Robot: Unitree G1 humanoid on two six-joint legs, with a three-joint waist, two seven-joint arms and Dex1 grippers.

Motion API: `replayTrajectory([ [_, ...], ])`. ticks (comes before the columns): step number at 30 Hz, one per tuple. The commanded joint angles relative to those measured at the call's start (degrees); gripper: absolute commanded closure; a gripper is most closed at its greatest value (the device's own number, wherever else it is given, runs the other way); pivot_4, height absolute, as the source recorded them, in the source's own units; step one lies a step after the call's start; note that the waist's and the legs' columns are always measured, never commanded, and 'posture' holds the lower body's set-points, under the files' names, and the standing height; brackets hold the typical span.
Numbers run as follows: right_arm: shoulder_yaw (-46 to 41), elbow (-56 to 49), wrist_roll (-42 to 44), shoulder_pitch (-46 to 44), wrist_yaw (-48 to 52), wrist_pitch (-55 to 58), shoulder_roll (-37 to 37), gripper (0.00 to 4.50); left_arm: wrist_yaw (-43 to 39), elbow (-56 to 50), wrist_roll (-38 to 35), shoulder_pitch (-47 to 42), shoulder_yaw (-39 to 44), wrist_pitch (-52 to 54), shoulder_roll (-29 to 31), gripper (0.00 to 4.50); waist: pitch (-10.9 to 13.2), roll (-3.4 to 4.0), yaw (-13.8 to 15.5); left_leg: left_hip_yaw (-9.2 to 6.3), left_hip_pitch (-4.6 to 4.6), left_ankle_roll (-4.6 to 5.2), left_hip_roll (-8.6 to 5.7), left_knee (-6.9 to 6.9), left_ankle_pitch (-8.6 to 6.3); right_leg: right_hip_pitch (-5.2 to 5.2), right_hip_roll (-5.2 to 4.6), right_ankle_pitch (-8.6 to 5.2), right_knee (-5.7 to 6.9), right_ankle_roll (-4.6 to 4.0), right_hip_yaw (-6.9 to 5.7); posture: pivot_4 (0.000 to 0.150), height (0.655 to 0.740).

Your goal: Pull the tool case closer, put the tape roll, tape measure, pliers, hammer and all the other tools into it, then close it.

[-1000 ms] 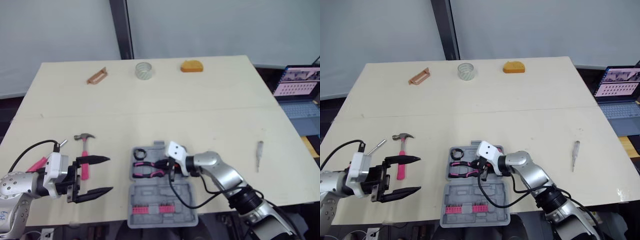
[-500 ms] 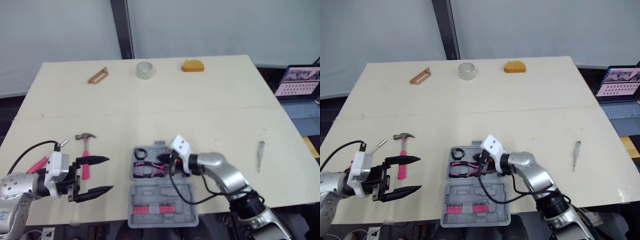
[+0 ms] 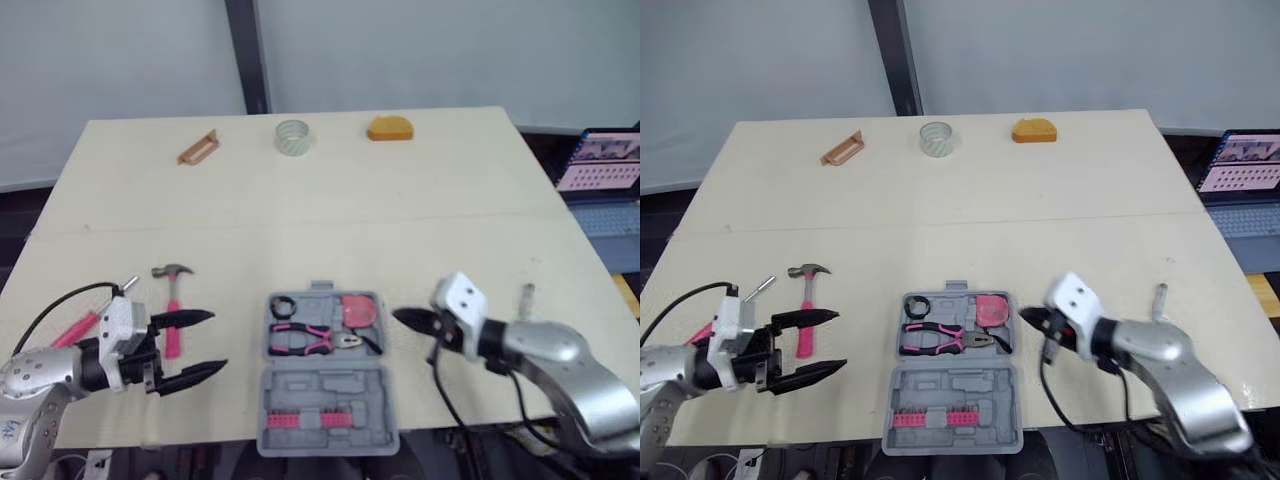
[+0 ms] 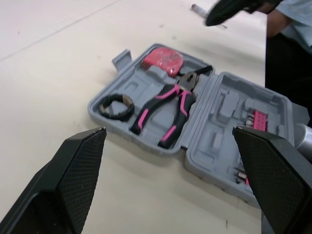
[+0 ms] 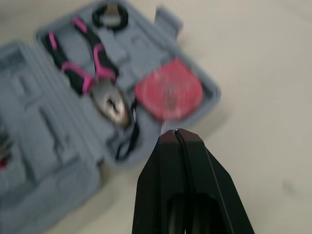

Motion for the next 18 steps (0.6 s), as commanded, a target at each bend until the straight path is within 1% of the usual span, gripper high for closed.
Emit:
replayTrajectory([
  [1, -5.2, -3.8, 1.5, 7.6, 2.4, -1.9, -2.3, 4.48, -0.6, -1.2, 1.7, 5.6, 1.8, -3.4, -1.2, 0.0, 0.0, -0.07, 0.3, 0.0, 0.0, 0.0, 0.0, 0.04, 0.0, 0.0, 0.0, 0.0, -0.03, 0.0, 0.0, 0.15, 0.74],
  [2, -5.8, -4.1, 1.9, 9.2, 2.5, -1.8, -2.6, 4.48, -0.9, -1.3, 2.0, 6.9, 1.9, -3.9, -1.2, 0.0, 0.0, -0.08, 0.4, 0.0, 0.02, 0.0, 0.0, 0.04, 0.0, 0.02, 0.0, 0.0, -0.17, 0.0, 0.0, 0.15, 0.74],
  [5, -7.0, -4.1, 2.9, 13.2, 3.8, -2.5, -3.3, 3.71, -0.6, -0.5, 3.3, 9.3, 3.1, -5.8, -1.0, 0.0, 0.0, -0.1, 0.7, 0.01, 0.04, 0.0, 0.0, 0.09, 0.0, 0.04, 0.0, 0.0, -0.16, 0.0, 0.02, 0.15, 0.74],
  [12, -6.0, -2.4, 2.8, 17.7, 6.4, -6.4, -4.0, 0.26, -2.6, 1.5, 5.4, 12.4, 4.6, -11.2, -1.1, 0.0, 0.0, -0.12, 1.5, 0.01, 0.04, 0.02, 0.0, 0.11, -0.07, 0.09, -0.01, 0.0, -0.25, 0.0, 0.01, 0.15, 0.74],
  [13, -5.8, -2.1, 2.6, 18.0, 6.6, -7.0, -3.9, 0.05, -2.6, 1.7, 5.5, 12.4, 4.5, -11.3, -1.2, 0.0, 0.0, -0.12, 1.6, 0.01, 0.05, 0.02, 0.0, 0.12, -0.07, 0.09, 0.0, 0.0, -0.24, 0.0, 0.01, 0.15, 0.74],
  [18, -4.5, 0.2, 1.8, 18.8, 7.6, -11.0, -3.4, 0.05, -1.1, 2.1, 5.9, 11.6, 4.5, -12.7, -2.1, 0.0, 0.0, -0.13, 1.8, 0.01, 0.05, 0.02, 0.0, 0.12, -0.07, 0.1, -0.01, 0.0, -0.24, 0.0, 0.01, 0.15, 0.74],
])
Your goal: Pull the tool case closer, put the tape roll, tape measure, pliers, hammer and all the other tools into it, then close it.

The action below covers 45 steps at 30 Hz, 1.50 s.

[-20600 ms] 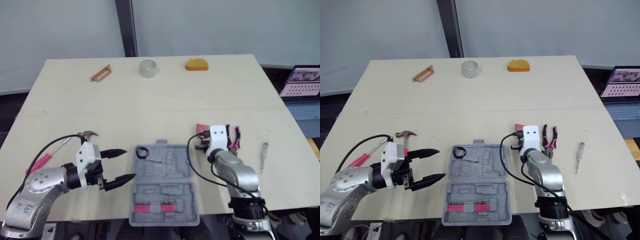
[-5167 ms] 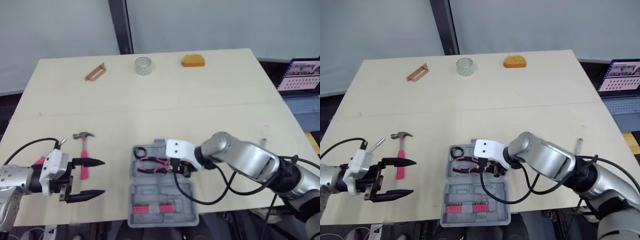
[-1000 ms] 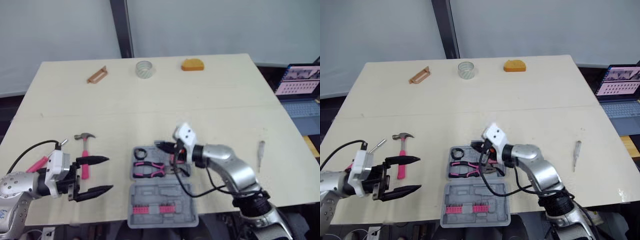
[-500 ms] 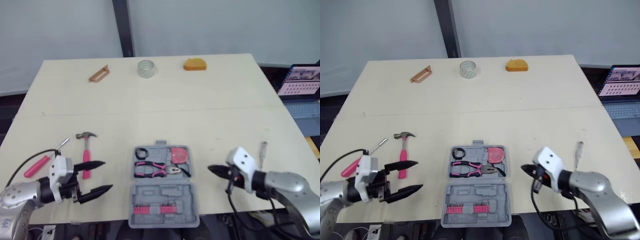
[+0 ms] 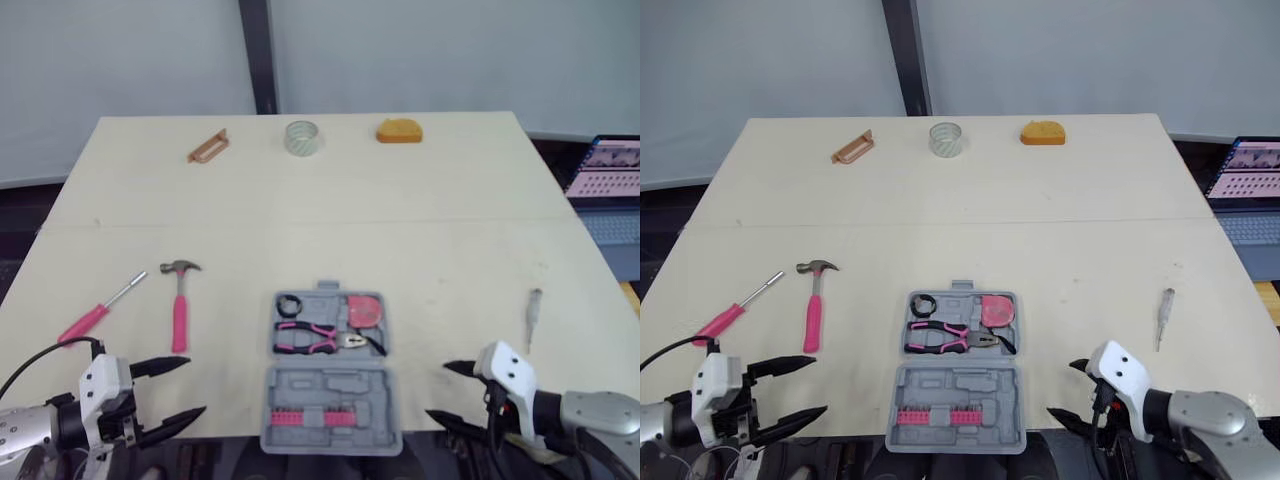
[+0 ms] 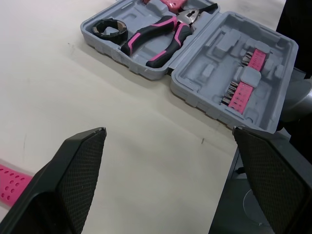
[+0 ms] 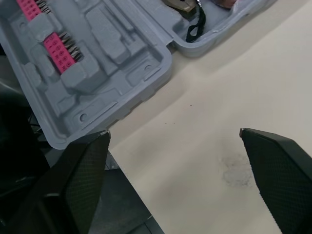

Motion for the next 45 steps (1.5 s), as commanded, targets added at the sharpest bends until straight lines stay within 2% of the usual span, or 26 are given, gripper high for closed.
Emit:
replayTrajectory([
  [1, 0.3, 1.2, -0.3, 0.5, 1.3, -3.7, 0.0, 0.05, 1.2, -0.1, 0.0, -0.2, 1.0, -1.5, -0.8, 0.0, 0.0, 0.0, 0.1, 0.0, 0.0, 0.0, 0.0, 0.01, 0.0, 0.0, 0.0, 0.0, 0.0, 0.0, 0.0, 0.15, 0.74],
  [4, 0.0, 3.3, -1.5, 1.8, 1.6, -9.8, 1.1, 0.05, 5.2, -2.3, -2.4, -1.0, 1.3, 2.3, -2.6, 0.0, 0.0, 0.0, 0.1, 0.0, 0.0, 0.0, 0.0, 0.02, 0.0, 0.02, 0.0, 0.0, 0.0, 0.0, 0.0, 0.15, 0.74],
  [6, -1.7, 5.1, -1.7, 3.7, 2.7, -18.6, 3.5, 0.05, 10.1, -5.1, -4.9, -1.2, 2.2, 5.9, -5.1, 0.0, 0.0, -0.02, 0.2, 0.0, 0.0, 0.0, 0.0, 0.02, 0.0, 0.03, 0.0, 0.0, 0.0, 0.01, 0.0, 0.15, 0.74],
  [9, -5.9, 9.0, 2.9, 5.6, 6.5, -32.4, 9.7, 0.05, 14.3, -10.7, -6.9, 1.6, 2.4, 8.7, -8.5, 0.0, 0.1, -0.14, 0.2, -0.02, 0.03, 0.0, 0.01, 0.03, 0.0, 0.09, -0.01, 0.01, 0.0, 0.02, -0.02, 0.15, 0.74],
  [11, -5.9, 11.9, 2.6, 6.4, 9.0, -36.2, 10.1, 0.05, 14.1, -12.7, -6.4, 3.8, 2.3, 8.0, -9.6, 0.0, 0.1, -0.13, 0.0, -0.02, 0.25, 0.01, 0.0, 0.04, -0.05, 0.4, -0.02, 0.02, -0.11, 0.05, -0.03, 0.15, 0.74],
  [14, -5.2, 16.3, 1.6, 6.1, 11.3, -41.2, 9.9, 0.05, 9.8, -12.4, -4.8, 6.5, 2.0, 4.1, -8.8, 0.0, 0.1, -0.18, -0.1, -0.01, 0.7, -0.02, 0.02, -0.08, -0.12, 0.81, 0.01, 0.02, -0.3, 0.04, -0.04, 0.15, 0.74],
  [20, -4.4, 20.7, 1.5, 2.4, 12.2, -43.2, 8.4, 0.05, 7.0, -8.5, -3.8, 6.6, 3.4, -0.8, -8.1, 0.0, 0.2, -0.1, 0.1, 0.02, 0.71, -0.01, 0.02, -0.07, -0.15, 0.85, 0.01, 0.02, -0.39, 0.03, -0.03, 0.15, 0.74],
  [24, -3.2, 18.2, -2.5, 0.8, 9.7, -35.9, 3.9, 0.05, 8.6, -7.8, -5.6, 5.3, 3.2, 3.0, -7.4, 0.0, 0.2, -0.1, 0.2, 0.02, 0.7, 0.01, 0.01, -0.04, -0.17, 0.85, 0.0, 0.02, -0.41, 0.04, -0.02, 0.15, 0.74],
  [25, -2.8, 17.1, -3.4, 0.3, 8.6, -33.6, 2.9, 0.27, 9.0, -8.1, -6.5, 4.9, 2.9, 4.6, -7.1, 0.0, 0.2, -0.1, 0.2, 0.02, 0.7, 0.01, 0.01, -0.03, -0.17, 0.85, 0.0, 0.02, -0.41, 0.04, -0.02, 0.15, 0.74],
  [27, -1.6, 14.2, -3.0, -1.0, 6.1, -29.5, 2.9, 0.89, 8.8, -8.5, -6.1, 4.0, 1.5, 6.2, -6.2, 0.56, 0.2, -0.11, 0.2, 0.01, 0.69, 0.01, 0.02, -0.04, -0.17, 0.85, 0.0, 0.02, -0.4, 0.04, -0.04, 0.15, 0.74],
  [28, -1.3, 13.1, -2.7, -1.3, 5.2, -28.2, 3.2, 1.34, 8.6, -8.6, -5.7, 3.6, 1.1, 6.5, -5.9, 0.87, 0.2, -0.11, 0.2, 0.01, 0.69, 0.01, 0.02, -0.04, -0.17, 0.84, 0.0, 0.02, -0.4, 0.04, -0.04, 0.15, 0.74],
  [34, 2.8, 8.3, -3.3, -3.8, 2.2, -22.5, 4.0, 4.4, 10.7, -6.1, -0.5, -1.3, -3.8, 8.3, -3.8, 3.94, 0.2, -0.09, 0.2, 0.02, 0.68, 0.01, 0.01, -0.03, -0.17, 0.84, 0.0, 0.03, -0.41, 0.05, -0.03, 0.15, 0.74],
  [35, 3.3, 8.3, -3.7, -4.2, 1.9, -22.0, 3.9, 4.5, 10.7, -5.7, 0.1, -2.1, -4.6, 8.2, -3.6, 4.46, 0.2, -0.09, 0.2, 0.02, 0.68, 0.01, 0.01, -0.03, -0.17, 0.84, 0.0, 0.03, -0.41, 0.05, -0.03, 0.15, 0.74],
  [40, 7.6, 10.8, -8.2, -8.9, -0.5, -20.3, 4.3, 4.5, 12.5, -3.1, 5.0, -9.6, -11.0, 10.0, -2.4, 4.46, 0.2, -0.08, 0.2, 0.02, 0.68, 0.01, 0.01, -0.03, -0.17, 0.82, 0.0, 0.03, -0.37, 0.05, -0.03, 0.15, 0.74],
  [45, 13.0, 11.8, -9.8, -14.3, 0.2, -10.7, 2.3, 4.5, 11.3, -1.1, 7.4, -15.9, -16.7, 11.3, -1.3, 4.46, 0.2, -0.08, 0.2, 0.02, 0.63, 0.01, 0.01, -0.04, -0.17, 0.78, 0.0, 0.03, -0.4, 0.05, -0.04, 0.15, 0.74],
])
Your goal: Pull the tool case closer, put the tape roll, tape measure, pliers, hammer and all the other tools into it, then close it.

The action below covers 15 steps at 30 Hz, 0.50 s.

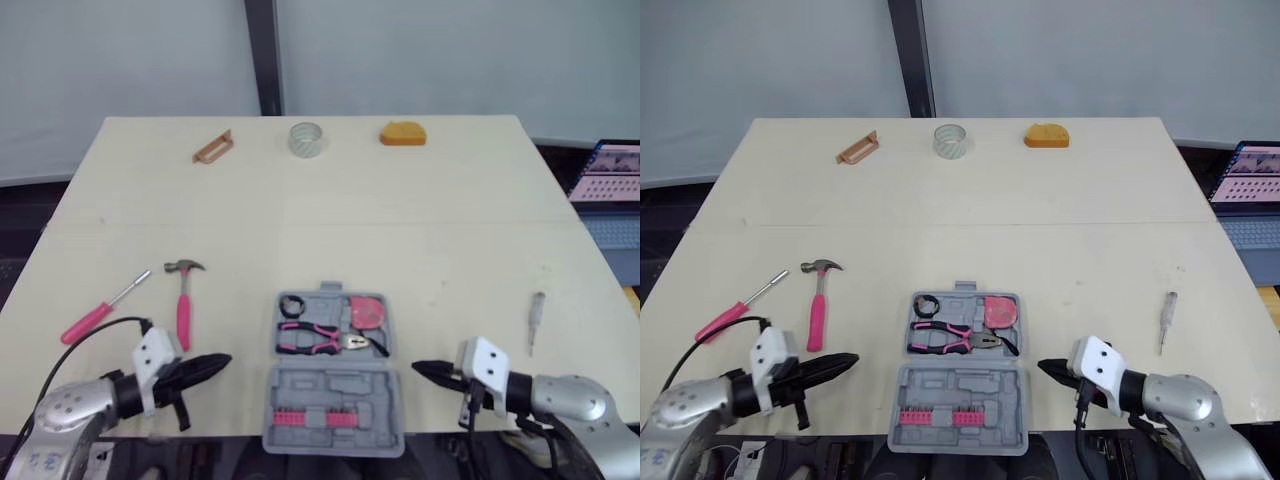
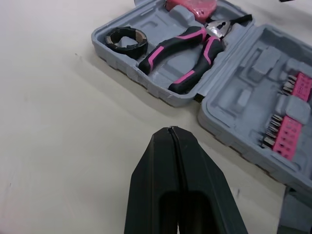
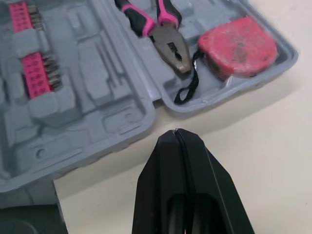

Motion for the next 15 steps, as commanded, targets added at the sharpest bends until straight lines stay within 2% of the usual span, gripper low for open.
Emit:
replayTrajectory([
  [1, 2.0, -0.2, 0.2, -3.0, -0.4, 3.6, 0.4, 4.5, -0.2, 1.1, 2.1, -2.7, -2.7, -0.1, 0.8, 4.46, 0.0, 0.03, -0.1, 0.0, 0.0, 0.0, 0.0, 0.01, 0.0, -0.01, 0.0, 0.0, 0.02, 0.0, 0.0, 0.15, 0.74],
  [8, 6.5, -0.8, 0.3, -9.5, -0.2, 10.6, 1.3, 4.5, -2.8, 5.4, 3.9, -7.9, -8.3, -0.1, 1.2, 4.46, 0.0, 0.05, -0.1, 0.0, -0.01, 0.0, 0.0, 0.02, 0.01, -0.04, 0.0, 0.0, 0.06, 0.0, 0.0, 0.15, 0.74],
  [15, 9.1, 0.8, -0.8, -12.4, -1.0, 12.1, 2.7, 4.5, -3.2, 12.9, 7.3, -14.0, -13.4, -2.8, -1.6, 4.46, 0.0, 0.05, 0.0, -0.01, -0.07, 0.0, 0.0, 0.13, 0.0, -0.07, 0.0, 0.01, 0.18, 0.02, -0.01, 0.15, 0.74],
])
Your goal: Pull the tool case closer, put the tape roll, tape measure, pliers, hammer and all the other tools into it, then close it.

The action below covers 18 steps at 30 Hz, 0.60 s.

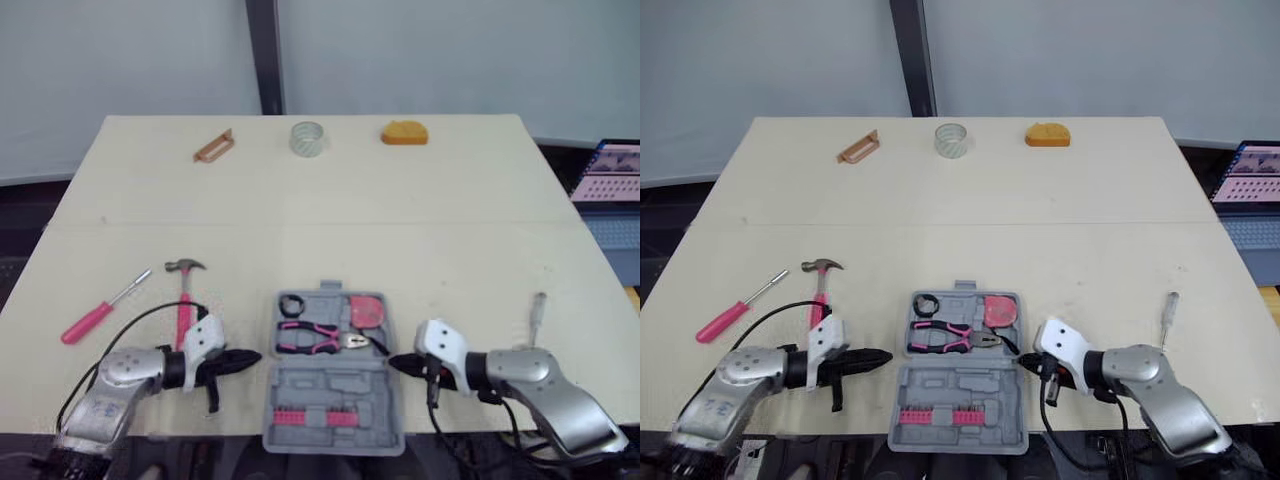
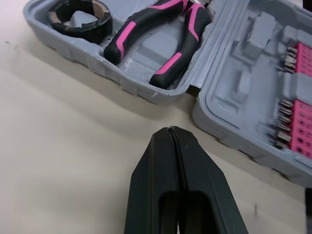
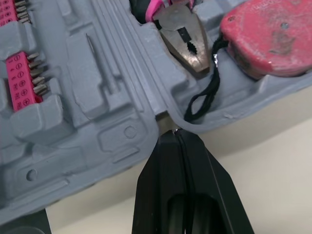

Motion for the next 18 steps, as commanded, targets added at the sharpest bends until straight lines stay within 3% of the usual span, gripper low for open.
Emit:
replayTrajectory([
  [1, 0.1, 0.1, -0.2, -0.4, -0.6, 0.2, -0.1, 4.5, -0.7, 2.1, 1.1, -1.4, -1.6, -1.8, -0.8, 4.46, 0.0, 0.0, 0.0, 0.0, 0.0, 0.0, 0.0, -0.01, 0.0, 0.0, 0.0, 0.0, 0.15, 0.0, 0.0, 0.15, 0.74],
  [18, 0.9, 0.8, -0.1, -1.8, 0.4, 0.2, -0.1, 4.5, 0.0, 9.7, 3.9, -6.1, -4.7, -6.3, -4.2, 4.46, 0.0, 0.0, 0.1, 0.0, 0.0, 0.0, 0.0, 0.04, 0.0, 0.0, 0.0, 0.01, 0.19, 0.02, -0.01, 0.15, 0.74],
])
